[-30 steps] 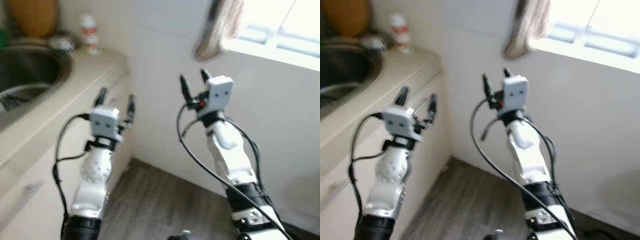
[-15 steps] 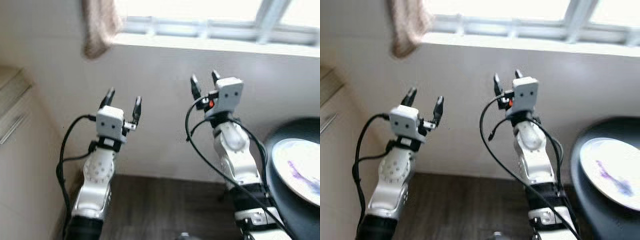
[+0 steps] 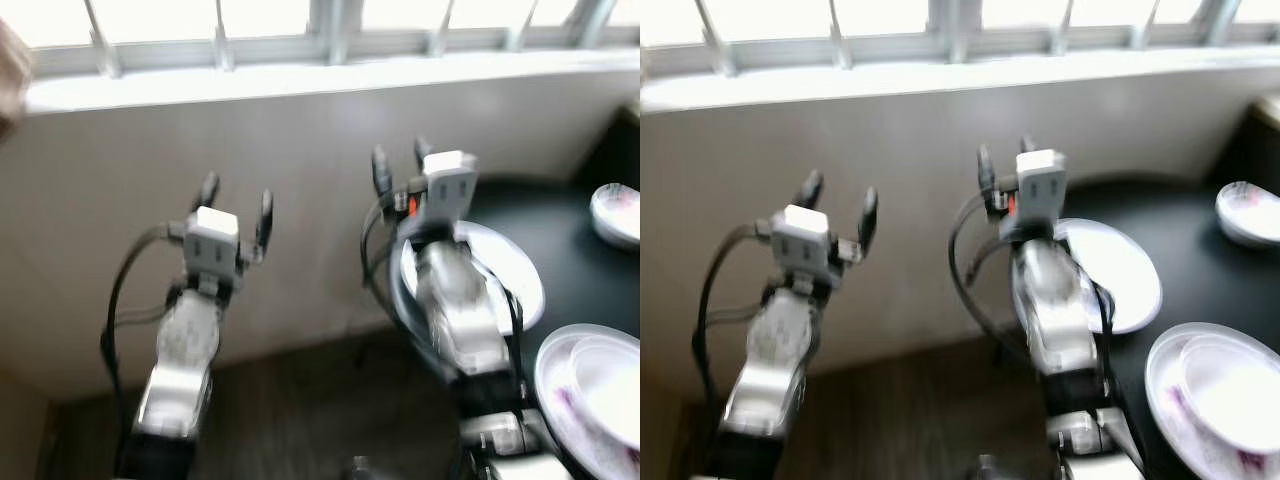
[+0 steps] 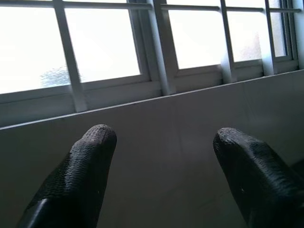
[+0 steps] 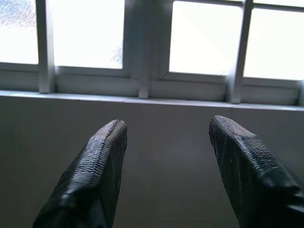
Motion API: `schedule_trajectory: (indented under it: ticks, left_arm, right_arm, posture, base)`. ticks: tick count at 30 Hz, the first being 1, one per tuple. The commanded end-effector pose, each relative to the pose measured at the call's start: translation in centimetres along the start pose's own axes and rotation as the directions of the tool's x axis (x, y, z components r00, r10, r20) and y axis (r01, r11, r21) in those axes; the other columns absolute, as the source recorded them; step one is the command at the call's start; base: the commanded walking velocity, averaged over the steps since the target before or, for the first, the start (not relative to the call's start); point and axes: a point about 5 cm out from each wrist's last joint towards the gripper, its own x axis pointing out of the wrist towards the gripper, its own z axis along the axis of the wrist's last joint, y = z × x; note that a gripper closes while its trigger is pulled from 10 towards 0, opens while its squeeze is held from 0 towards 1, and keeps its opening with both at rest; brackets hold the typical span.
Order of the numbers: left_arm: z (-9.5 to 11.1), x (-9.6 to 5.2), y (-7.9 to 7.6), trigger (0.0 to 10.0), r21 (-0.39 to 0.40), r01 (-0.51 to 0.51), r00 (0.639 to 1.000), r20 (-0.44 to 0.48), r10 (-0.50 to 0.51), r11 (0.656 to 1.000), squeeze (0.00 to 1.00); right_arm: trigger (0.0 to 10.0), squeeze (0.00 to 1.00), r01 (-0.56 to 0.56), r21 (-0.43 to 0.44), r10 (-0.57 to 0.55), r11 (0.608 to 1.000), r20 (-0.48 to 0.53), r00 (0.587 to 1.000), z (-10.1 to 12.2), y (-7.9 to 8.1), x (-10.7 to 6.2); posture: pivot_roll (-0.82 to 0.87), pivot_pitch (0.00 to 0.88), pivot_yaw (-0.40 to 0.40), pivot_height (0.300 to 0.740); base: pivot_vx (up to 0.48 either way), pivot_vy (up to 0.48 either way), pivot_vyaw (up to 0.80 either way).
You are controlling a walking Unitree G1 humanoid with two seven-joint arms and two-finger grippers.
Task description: Kitchen organization
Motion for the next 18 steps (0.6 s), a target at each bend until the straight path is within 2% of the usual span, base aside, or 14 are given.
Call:
schedule_trajectory:
  ticks: [1,10,18]
  left_arm:
    - [0.04,0.10,-0.83,10.0,-0.017,0.026,1.000,0.000,-0.026,1.000,0.00]
    - [-0.06,0.10,-0.81,10.0,-0.013,0.026,1.000,-0.007,-0.026,1.000,0.00]
    - [-0.24,0.04,-0.90,10.0,-0.015,0.025,1.000,-0.017,-0.026,1.000,0.00]
  right_arm:
    - [10.0,0.00,0.039,-0.012,-0.039,0.999,-0.027,0.999,-0.53,-1.10,-0.51]
    - [10.0,0.00,0.054,-0.034,-0.055,0.998,-0.032,0.998,-0.67,-1.28,-0.55]
    - [10.0,0.00,0.068,-0.051,-0.071,0.996,-0.055,0.996,-1.08,-1.50,-0.59]
  posture:
    - [0.00,0.000,-0.024,0.740]
    - [0.00,0.000,-0.024,0.740]
    - [-0.01,0.000,-0.023,0.740]
  base:
    - [0.000,0.000,-0.80]
    - [0.000,0.000,-0.80]
    - [0.000,0.000,0.00]
